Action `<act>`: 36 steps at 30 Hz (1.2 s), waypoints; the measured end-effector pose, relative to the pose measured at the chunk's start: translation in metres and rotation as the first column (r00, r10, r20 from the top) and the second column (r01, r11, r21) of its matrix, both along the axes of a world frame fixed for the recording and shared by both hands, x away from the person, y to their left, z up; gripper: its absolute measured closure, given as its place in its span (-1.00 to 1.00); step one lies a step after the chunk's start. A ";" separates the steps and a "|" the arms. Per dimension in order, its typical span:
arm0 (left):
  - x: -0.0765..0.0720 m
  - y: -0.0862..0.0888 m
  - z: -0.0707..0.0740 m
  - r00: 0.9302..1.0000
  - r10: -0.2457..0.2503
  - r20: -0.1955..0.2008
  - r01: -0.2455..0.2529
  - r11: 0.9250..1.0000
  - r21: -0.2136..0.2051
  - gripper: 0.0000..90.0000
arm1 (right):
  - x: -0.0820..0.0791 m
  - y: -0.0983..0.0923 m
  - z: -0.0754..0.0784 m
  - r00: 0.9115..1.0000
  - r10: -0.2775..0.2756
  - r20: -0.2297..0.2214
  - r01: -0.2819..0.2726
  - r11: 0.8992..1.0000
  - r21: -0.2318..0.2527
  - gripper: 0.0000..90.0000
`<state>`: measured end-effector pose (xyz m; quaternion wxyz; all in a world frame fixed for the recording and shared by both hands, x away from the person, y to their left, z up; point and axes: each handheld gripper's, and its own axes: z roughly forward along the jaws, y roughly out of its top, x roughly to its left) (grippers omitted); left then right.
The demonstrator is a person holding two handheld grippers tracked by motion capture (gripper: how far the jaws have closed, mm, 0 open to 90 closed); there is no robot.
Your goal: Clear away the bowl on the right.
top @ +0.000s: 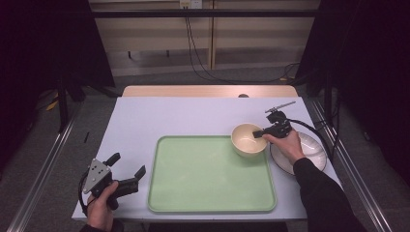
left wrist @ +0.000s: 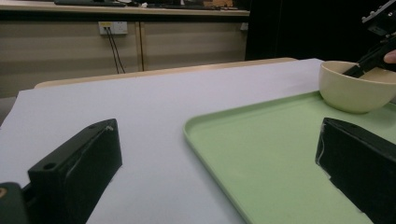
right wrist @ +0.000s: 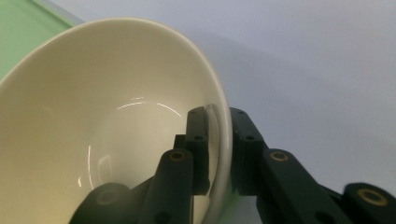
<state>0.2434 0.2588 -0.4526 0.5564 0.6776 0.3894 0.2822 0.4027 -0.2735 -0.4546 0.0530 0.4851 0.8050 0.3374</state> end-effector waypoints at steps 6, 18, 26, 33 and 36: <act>0.000 0.000 0.000 1.000 0.000 0.001 0.000 1.000 0.000 -0.99 | -0.001 0.000 0.001 1.000 -0.027 0.010 0.027 1.000 0.009 0.45; 0.000 0.000 0.000 1.000 0.001 0.000 -0.001 1.000 0.000 -0.99 | 0.000 0.000 0.002 0.998 -0.020 0.053 0.018 0.999 0.035 -0.38; 0.000 0.000 0.000 1.000 0.003 0.000 -0.003 1.000 0.001 -0.99 | 0.000 -0.003 0.006 0.993 -0.072 0.097 0.068 0.997 0.048 -0.87; 0.000 0.000 0.000 1.000 0.008 0.002 -0.008 1.000 -0.003 -0.99 | -0.002 -0.005 0.009 0.990 -0.056 0.131 0.046 0.996 0.073 -0.94; 0.000 0.000 0.000 1.000 0.008 0.001 -0.008 1.000 -0.001 -0.99 | -0.004 -0.005 0.011 0.989 -0.071 0.129 0.060 0.994 0.091 -0.94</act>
